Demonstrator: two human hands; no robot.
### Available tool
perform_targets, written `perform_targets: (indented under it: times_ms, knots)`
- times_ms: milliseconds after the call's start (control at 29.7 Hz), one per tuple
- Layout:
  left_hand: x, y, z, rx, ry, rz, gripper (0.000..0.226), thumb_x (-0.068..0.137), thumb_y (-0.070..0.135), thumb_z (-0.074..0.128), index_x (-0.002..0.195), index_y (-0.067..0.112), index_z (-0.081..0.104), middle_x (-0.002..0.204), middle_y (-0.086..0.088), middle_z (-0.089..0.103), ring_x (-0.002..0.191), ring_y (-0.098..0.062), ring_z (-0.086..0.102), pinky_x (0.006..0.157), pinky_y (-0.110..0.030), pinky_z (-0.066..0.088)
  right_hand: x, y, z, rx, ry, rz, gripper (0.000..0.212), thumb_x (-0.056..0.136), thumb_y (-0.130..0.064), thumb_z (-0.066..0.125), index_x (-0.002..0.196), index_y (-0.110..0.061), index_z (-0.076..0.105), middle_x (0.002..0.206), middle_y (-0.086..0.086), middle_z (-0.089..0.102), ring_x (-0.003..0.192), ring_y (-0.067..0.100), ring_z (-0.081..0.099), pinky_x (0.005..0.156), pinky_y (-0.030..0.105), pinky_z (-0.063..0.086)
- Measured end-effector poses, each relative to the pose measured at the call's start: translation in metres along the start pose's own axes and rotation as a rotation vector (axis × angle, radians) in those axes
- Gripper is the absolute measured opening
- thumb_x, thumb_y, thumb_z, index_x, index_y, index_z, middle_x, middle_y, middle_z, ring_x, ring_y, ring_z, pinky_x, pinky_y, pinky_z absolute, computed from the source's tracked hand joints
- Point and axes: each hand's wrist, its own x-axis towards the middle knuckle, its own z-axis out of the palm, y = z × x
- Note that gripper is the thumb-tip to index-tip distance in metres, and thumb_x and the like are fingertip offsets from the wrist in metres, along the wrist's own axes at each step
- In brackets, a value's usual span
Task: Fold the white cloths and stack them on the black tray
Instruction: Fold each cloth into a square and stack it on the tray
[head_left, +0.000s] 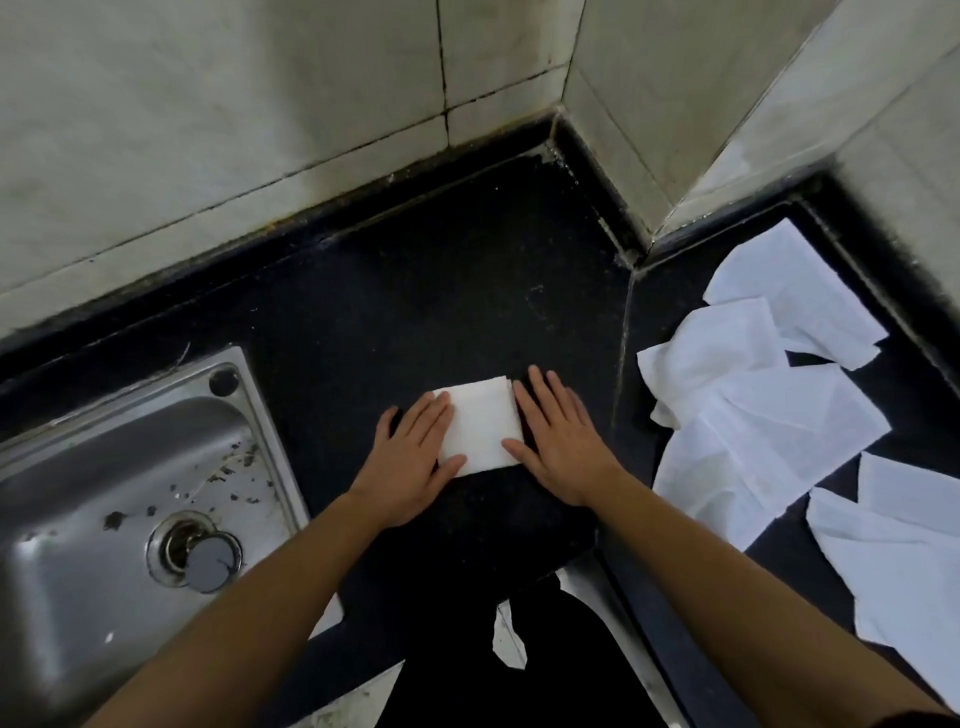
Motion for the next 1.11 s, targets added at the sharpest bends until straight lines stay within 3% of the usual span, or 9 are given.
perform_targets:
  times_ms: [101, 168, 235, 370, 639, 774, 908, 1009, 1110]
  knots:
    - [0.017, 0.003, -0.016, -0.035, 0.255, -0.013, 0.048, 0.096, 0.029, 0.051, 0.141, 0.010, 0.046, 0.147, -0.014, 0.045, 0.135, -0.030, 0.042, 0.105, -0.051, 0.040, -0.019, -0.006, 0.003, 0.132, 0.220, 0.174, 0.061, 0.099, -0.055, 0.036, 0.142, -0.015, 0.049, 0.142, 0.011, 0.048, 0.130, 0.030, 0.046, 0.107, 0.045, 0.041]
    - [0.039, 0.010, -0.026, 0.035, 0.282, 0.060, 0.060, 0.080, 0.004, 0.070, 0.137, 0.010, 0.052, 0.142, -0.017, 0.050, 0.129, -0.036, 0.049, 0.098, -0.053, 0.046, -0.026, -0.011, 0.003, 0.275, 0.199, 0.274, 0.046, 0.098, -0.050, 0.048, 0.128, -0.018, 0.061, 0.117, 0.004, 0.060, 0.106, 0.023, 0.060, 0.087, 0.037, 0.050]
    - [0.059, 0.020, -0.034, 0.182, 0.188, 0.216, 0.071, 0.078, -0.002, 0.067, 0.144, 0.014, 0.045, 0.151, -0.017, 0.039, 0.139, -0.036, 0.037, 0.104, -0.053, 0.039, -0.027, -0.019, 0.003, 0.411, 0.120, 0.349, 0.039, 0.095, -0.049, 0.056, 0.122, -0.023, 0.063, 0.110, -0.002, 0.060, 0.095, 0.018, 0.063, 0.077, 0.033, 0.051]
    - [0.083, 0.036, -0.045, 0.620, -0.109, 0.501, 0.064, 0.099, 0.013, 0.045, 0.155, 0.017, 0.014, 0.164, -0.009, 0.003, 0.151, -0.029, -0.001, 0.118, -0.048, 0.016, -0.022, -0.030, 0.006, 0.464, 0.112, 0.448, 0.037, 0.089, -0.050, 0.064, 0.116, -0.024, 0.065, 0.110, -0.003, 0.057, 0.088, 0.016, 0.063, 0.071, 0.029, 0.050]
    - [0.076, 0.040, -0.058, 0.672, -0.131, 0.433, 0.051, 0.093, 0.014, 0.052, 0.143, 0.016, 0.039, 0.140, -0.009, 0.041, 0.131, -0.027, 0.036, 0.113, -0.045, 0.027, -0.024, -0.026, -0.007, 0.643, 0.073, 0.494, 0.015, 0.088, -0.035, 0.067, 0.099, -0.025, 0.069, 0.096, -0.006, 0.068, 0.087, 0.012, 0.064, 0.076, 0.029, 0.054]
    - [0.056, 0.037, -0.070, 0.495, -0.169, 0.287, 0.041, 0.092, 0.012, 0.052, 0.132, 0.019, 0.052, 0.134, -0.007, 0.043, 0.125, -0.024, 0.039, 0.108, -0.041, 0.031, -0.029, -0.019, -0.033, 0.742, 0.079, 0.424, 0.007, 0.086, -0.027, 0.071, 0.091, -0.031, 0.067, 0.087, -0.014, 0.067, 0.084, 0.004, 0.064, 0.081, 0.025, 0.053]
    - [0.037, 0.033, -0.101, 0.023, -0.124, 0.140, 0.024, 0.095, 0.027, 0.055, 0.118, 0.026, 0.062, 0.123, 0.002, 0.049, 0.116, -0.018, 0.045, 0.097, -0.035, 0.039, -0.035, -0.015, -0.076, 0.771, 0.119, 0.353, 0.024, 0.087, -0.026, 0.073, 0.111, -0.027, 0.071, 0.088, -0.016, 0.066, 0.088, 0.002, 0.064, 0.088, 0.021, 0.050]
    - [0.024, 0.034, -0.141, -0.379, -0.065, 0.034, 0.006, 0.089, 0.027, 0.068, 0.093, 0.030, 0.066, 0.101, 0.006, 0.064, 0.092, -0.011, 0.061, 0.081, -0.031, 0.051, -0.042, -0.016, -0.119, 0.777, 0.166, 0.284, 0.007, 0.085, -0.029, 0.075, 0.091, -0.033, 0.073, 0.084, -0.015, 0.071, 0.083, -0.001, 0.065, 0.081, 0.022, 0.051]
    - [0.008, 0.040, -0.176, -0.706, 0.042, -0.032, 0.007, 0.085, 0.024, 0.074, 0.091, 0.027, 0.070, 0.088, 0.006, 0.070, 0.079, -0.006, 0.065, 0.069, -0.023, 0.048, -0.050, -0.019, -0.158, 0.823, 0.221, 0.248, 0.005, 0.083, -0.033, 0.076, 0.086, -0.031, 0.073, 0.088, -0.009, 0.073, 0.087, 0.009, 0.067, 0.086, 0.033, 0.054]
